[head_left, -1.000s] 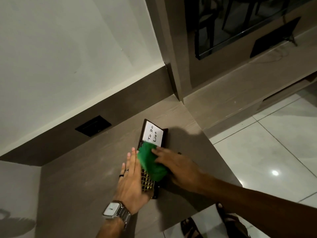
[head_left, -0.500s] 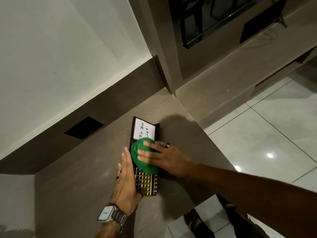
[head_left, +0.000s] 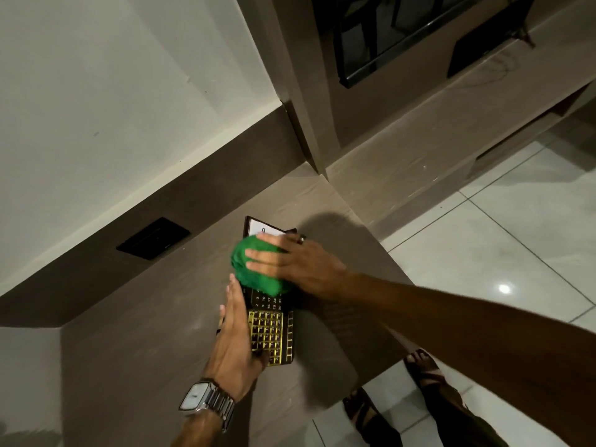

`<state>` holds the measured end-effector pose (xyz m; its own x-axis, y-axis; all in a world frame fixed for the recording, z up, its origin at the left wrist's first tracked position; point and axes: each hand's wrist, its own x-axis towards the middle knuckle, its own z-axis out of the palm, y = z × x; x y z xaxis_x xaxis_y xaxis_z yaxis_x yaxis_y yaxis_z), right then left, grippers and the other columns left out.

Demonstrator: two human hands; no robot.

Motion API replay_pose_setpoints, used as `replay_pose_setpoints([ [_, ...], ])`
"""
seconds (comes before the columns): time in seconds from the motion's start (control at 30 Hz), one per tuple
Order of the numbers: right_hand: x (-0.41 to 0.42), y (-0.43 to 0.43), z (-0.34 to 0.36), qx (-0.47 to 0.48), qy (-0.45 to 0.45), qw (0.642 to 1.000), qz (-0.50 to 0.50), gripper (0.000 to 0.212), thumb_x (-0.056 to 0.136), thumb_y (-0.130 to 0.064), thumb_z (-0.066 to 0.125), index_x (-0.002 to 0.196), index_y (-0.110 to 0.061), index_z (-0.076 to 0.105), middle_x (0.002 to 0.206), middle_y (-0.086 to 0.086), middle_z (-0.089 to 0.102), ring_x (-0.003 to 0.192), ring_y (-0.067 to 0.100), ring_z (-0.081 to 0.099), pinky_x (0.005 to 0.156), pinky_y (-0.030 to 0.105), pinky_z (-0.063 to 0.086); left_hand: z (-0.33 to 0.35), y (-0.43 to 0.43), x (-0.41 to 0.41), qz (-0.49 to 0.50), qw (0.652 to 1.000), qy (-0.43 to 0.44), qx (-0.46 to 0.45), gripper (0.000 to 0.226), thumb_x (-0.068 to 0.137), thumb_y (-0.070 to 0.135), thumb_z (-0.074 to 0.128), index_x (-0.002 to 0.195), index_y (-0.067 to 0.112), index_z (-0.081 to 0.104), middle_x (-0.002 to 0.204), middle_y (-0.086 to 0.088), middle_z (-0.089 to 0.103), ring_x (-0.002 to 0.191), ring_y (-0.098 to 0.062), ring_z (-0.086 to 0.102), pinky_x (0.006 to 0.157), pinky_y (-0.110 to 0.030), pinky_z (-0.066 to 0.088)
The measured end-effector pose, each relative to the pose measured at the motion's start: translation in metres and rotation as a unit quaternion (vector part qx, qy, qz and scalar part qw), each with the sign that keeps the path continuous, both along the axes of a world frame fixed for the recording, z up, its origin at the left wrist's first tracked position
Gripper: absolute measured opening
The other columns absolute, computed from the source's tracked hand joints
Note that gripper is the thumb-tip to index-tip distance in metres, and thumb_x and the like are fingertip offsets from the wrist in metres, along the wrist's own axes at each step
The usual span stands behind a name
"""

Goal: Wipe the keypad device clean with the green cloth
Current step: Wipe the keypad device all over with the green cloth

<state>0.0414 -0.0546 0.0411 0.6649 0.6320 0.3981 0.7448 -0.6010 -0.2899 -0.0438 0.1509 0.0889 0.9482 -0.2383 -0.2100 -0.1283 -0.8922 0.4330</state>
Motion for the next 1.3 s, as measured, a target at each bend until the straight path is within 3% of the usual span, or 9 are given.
replay_pose_setpoints([
  [0.1, 0.025, -0.014, 0.003, -0.054, 0.038, 0.997, -0.050, 0.081, 0.077, -0.015, 0.076, 0.147, -0.022, 0.034, 0.155, 0.003, 0.033, 0.142, 0.031, 0.022, 0.095, 0.048, 0.044, 0.003, -0.005, 0.002, 0.042, 0.997, 0.054, -0.044, 0.155, 0.053, 0.013, 0.092, 0.137, 0.051, -0.033, 0.156, 0.017, -0.019, 0.143, -0.013, -0.010, 0.119, -0.056, 0.010],
  [0.27, 0.004, -0.022, -0.018, -0.056, 0.165, 0.968, -0.179, 0.074, 0.088, -0.014, 0.061, 0.150, -0.026, 0.024, 0.158, -0.006, 0.025, 0.144, 0.026, 0.013, 0.100, 0.052, 0.040, 0.004, -0.005, 0.001, 0.016, 0.999, 0.041, -0.018, 0.159, 0.051, 0.016, 0.093, 0.135, 0.046, -0.038, 0.157, 0.010, -0.019, 0.141, -0.015, -0.012, 0.118, -0.051, 0.003],
  [0.4, -0.064, 0.003, -0.028, -0.003, 0.162, 0.978, -0.128, 0.069, 0.079, -0.016, 0.074, 0.141, -0.025, 0.045, 0.150, -0.003, 0.041, 0.138, 0.033, 0.030, 0.091, 0.055, 0.045, 0.006, -0.007, 0.002, 0.005, 0.999, 0.040, -0.020, 0.156, 0.054, 0.011, 0.091, 0.138, 0.040, -0.039, 0.156, 0.007, -0.019, 0.145, -0.017, -0.012, 0.118, -0.045, -0.003],
  [0.57, -0.127, 0.019, -0.037, -0.099, 0.188, 0.977, -0.031, 0.079, 0.080, -0.022, 0.071, 0.146, -0.028, 0.029, 0.156, -0.007, 0.028, 0.141, 0.035, 0.020, 0.098, 0.054, 0.041, 0.005, -0.005, 0.001, -0.011, 0.999, 0.037, -0.012, 0.158, 0.052, 0.018, 0.092, 0.140, 0.035, -0.037, 0.159, 0.001, -0.017, 0.148, -0.019, -0.013, 0.116, -0.040, -0.009],
  [0.73, -0.129, 0.004, -0.019, -0.034, 0.201, 0.979, -0.005, 0.072, 0.083, -0.021, 0.068, 0.146, -0.026, 0.034, 0.155, -0.006, 0.031, 0.144, 0.029, 0.017, 0.102, 0.051, 0.037, 0.001, -0.005, 0.002, 0.012, 0.998, 0.052, -0.029, 0.156, 0.054, 0.012, 0.091, 0.136, 0.049, -0.036, 0.154, 0.018, -0.026, 0.146, -0.016, -0.018, 0.118, -0.049, -0.005],
  [0.9, -0.109, -0.040, 0.016, 0.174, 0.245, 0.942, -0.150, 0.068, 0.077, -0.011, 0.059, 0.143, -0.020, 0.043, 0.147, 0.002, 0.043, 0.136, 0.018, 0.028, 0.104, 0.045, 0.037, 0.015, 0.000, 0.006, -0.008, 0.998, 0.058, 0.000, 0.140, 0.063, 0.040, 0.082, 0.139, 0.044, -0.035, 0.158, 0.012, -0.023, 0.145, -0.013, -0.025, 0.121, -0.051, -0.008],
  [1.03, -0.080, -0.090, 0.029, 0.300, 0.256, 0.880, -0.264, 0.061, 0.076, -0.006, 0.050, 0.137, -0.013, 0.048, 0.129, 0.007, 0.049, 0.118, 0.016, 0.043, 0.098, 0.033, 0.040, 0.027, -0.027, 0.018, -0.060, 0.992, -0.094, 0.052, 0.111, 0.076, 0.078, 0.046, 0.152, 0.023, -0.014, 0.163, 0.002, -0.013, 0.149, -0.015, -0.016, 0.121, -0.044, -0.003],
  [1.17, -0.043, -0.139, 0.013, 0.309, 0.243, 0.847, -0.359, 0.047, 0.076, 0.009, 0.054, 0.121, -0.004, 0.057, 0.111, 0.008, 0.054, 0.104, 0.026, 0.054, 0.089, 0.026, 0.041, 0.005, -0.093, 0.030, -0.077, 0.987, -0.136, 0.022, 0.098, 0.082, 0.072, 0.044, 0.154, 0.021, 0.003, 0.164, -0.002, 0.004, 0.151, -0.018, -0.008, 0.121, -0.045, 0.008],
  [1.3, -0.011, -0.165, -0.020, 0.248, 0.264, 0.831, -0.422, 0.056, 0.079, 0.010, 0.056, 0.133, -0.006, 0.050, 0.126, 0.016, 0.052, 0.115, 0.027, 0.051, 0.099, 0.027, 0.038, -0.054, -0.140, 0.033, -0.097, 0.988, -0.066, 0.099, 0.097, 0.081, 0.080, 0.027, 0.152, 0.019, 0.001, 0.164, -0.005, 0.003, 0.150, -0.020, -0.010, 0.120, -0.043, 0.001],
])
